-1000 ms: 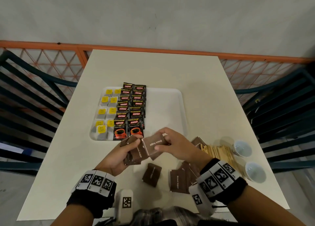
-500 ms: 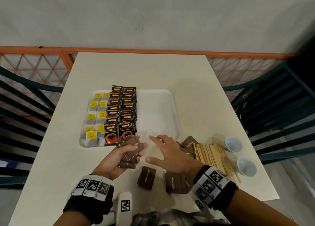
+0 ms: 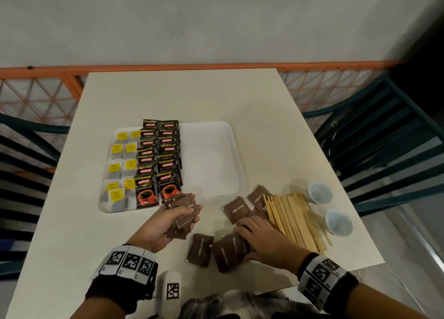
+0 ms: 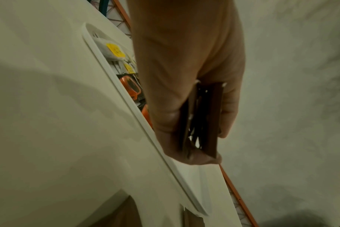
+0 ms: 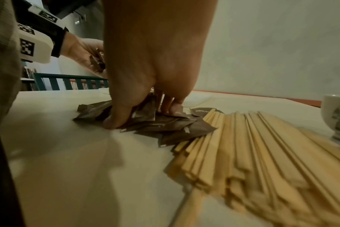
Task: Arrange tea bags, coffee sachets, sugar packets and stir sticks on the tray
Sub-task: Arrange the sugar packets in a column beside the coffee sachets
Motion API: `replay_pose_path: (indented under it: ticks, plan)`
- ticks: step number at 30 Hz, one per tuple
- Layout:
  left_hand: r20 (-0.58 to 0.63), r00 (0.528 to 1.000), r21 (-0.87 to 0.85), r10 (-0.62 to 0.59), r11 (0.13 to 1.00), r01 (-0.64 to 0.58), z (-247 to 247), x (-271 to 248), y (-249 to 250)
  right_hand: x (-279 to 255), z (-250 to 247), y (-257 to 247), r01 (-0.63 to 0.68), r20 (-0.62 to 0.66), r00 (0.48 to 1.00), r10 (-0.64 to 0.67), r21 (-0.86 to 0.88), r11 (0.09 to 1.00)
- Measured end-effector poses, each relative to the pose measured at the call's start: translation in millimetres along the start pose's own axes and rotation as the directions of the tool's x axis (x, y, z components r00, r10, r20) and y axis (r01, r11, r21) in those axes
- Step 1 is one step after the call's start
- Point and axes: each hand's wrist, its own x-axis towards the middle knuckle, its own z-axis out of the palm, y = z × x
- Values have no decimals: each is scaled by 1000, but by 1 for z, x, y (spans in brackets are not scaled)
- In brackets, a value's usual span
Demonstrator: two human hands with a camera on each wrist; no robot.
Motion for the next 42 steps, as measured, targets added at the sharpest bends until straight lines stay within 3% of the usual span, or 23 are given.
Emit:
replay_pose_path:
  ticks: [4,11,14,19,21,24,28,31,33,35,37,42]
  plan:
    - [-10,1000,17,-10,1000,10,1,0,0,13,-4,-8,14,15,1000,-16,107,994]
    - [-13,1000,59,15,998,-15,0,-6,4,31,-29,-8,-111,-18,991,134,466,878]
    - [-5,1000,63,30,998,-29,-1,-6,3,34,-41,-7,-141,-27,978,209,651,746]
    - [57,994,85,88,992,-93,7,-10,5,43,-64,-27,-14,-105,962,252,903,429]
    - [110,989,119,103,986,-116,9,-12,6,51,-71,-39,31,-131,957,259,933,358]
    - [159,983,121,96,986,-116,7,-13,7,68,-71,-54,32,-174,950,259,880,473]
    - [32,990,117,138,983,-140,-6,-18,12,77,-61,-65,23,-238,942,238,750,661]
    - [-15,988,136,151,980,-148,-29,-24,13,65,-41,-61,-14,1,1000,15,481,876]
    - [-40,989,155,145,978,-137,-42,-30,15,57,-20,-53,134,184,971,-156,124,983]
    - [-51,989,179,141,975,-130,-51,-34,16,55,-4,-53,286,228,940,-254,-118,951]
    - [-52,990,203,134,972,-121,-56,-35,15,58,2,-56,335,203,935,-292,-226,915]
    - [-21,994,219,105,971,-97,-56,-30,15,68,-6,-68,280,141,958,-250,-273,920]
